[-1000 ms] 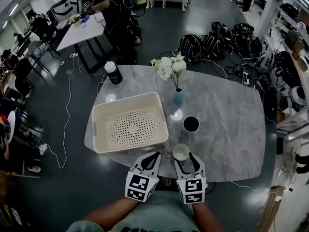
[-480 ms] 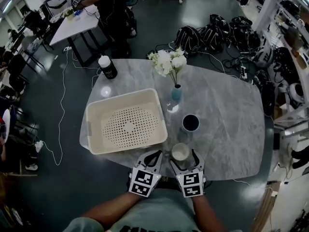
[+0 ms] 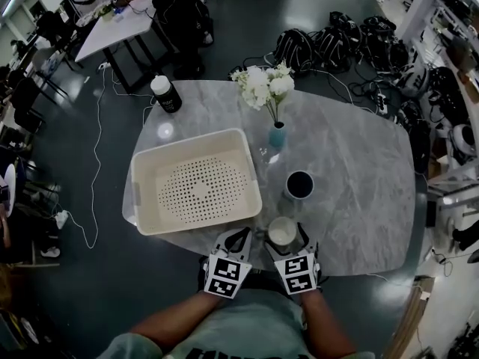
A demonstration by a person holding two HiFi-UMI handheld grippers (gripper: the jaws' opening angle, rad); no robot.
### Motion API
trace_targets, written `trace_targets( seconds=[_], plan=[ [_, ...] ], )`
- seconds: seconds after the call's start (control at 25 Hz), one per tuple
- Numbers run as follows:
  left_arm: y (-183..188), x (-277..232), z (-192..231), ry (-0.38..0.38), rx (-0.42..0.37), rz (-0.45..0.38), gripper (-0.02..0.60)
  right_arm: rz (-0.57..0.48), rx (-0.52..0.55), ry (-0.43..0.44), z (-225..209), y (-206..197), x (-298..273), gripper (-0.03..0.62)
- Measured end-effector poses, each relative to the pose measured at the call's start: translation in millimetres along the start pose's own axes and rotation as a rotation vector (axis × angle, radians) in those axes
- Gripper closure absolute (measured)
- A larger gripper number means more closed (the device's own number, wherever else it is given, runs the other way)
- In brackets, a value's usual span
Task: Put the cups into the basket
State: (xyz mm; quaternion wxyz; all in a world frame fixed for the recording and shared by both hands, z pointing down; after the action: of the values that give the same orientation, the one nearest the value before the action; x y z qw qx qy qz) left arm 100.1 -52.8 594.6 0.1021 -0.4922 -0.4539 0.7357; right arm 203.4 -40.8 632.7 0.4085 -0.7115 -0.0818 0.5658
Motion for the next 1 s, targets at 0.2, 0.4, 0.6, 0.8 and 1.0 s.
trace_targets(
  seconds=[0.2,0.4,0.6,0.8,1.0],
  plan=[
    [-9,-7,5,0.012,0.013,0.018,0.575,0.025,0.012,0.0,0,-6,-11,0.186],
    [-15,-12,8,0.015,0.026,0.031,0.575,0.046,0.009,0.0,-1,-12,-21,0.186],
    [-17,-12,9,0.015,0.029,0.041,0.575,0.066,0.003,0.003,-3,-16,-28,0.186],
    [-18,-13,11,0.016,0.028,0.041,0.575,0.051,0.009,-0.001,-4,-16,-33,0.187],
    [-15,-8,10,0.014,0.04,0.033,0.575,0.034,0.013,-0.015,-3,-14,-30,0.187]
  ],
)
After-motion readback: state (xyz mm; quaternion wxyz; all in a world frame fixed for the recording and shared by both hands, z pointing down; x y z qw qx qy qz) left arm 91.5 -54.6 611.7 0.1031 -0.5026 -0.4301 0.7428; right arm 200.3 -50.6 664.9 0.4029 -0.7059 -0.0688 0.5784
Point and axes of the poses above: the fingertips, and each gripper's own axes: x backward along the fingers, z to its left, y out of its top, the point moved 2 cm from there along x, backward along the fingers, and after that the axes turned 3 degrees about z, right-handed, at the moved point
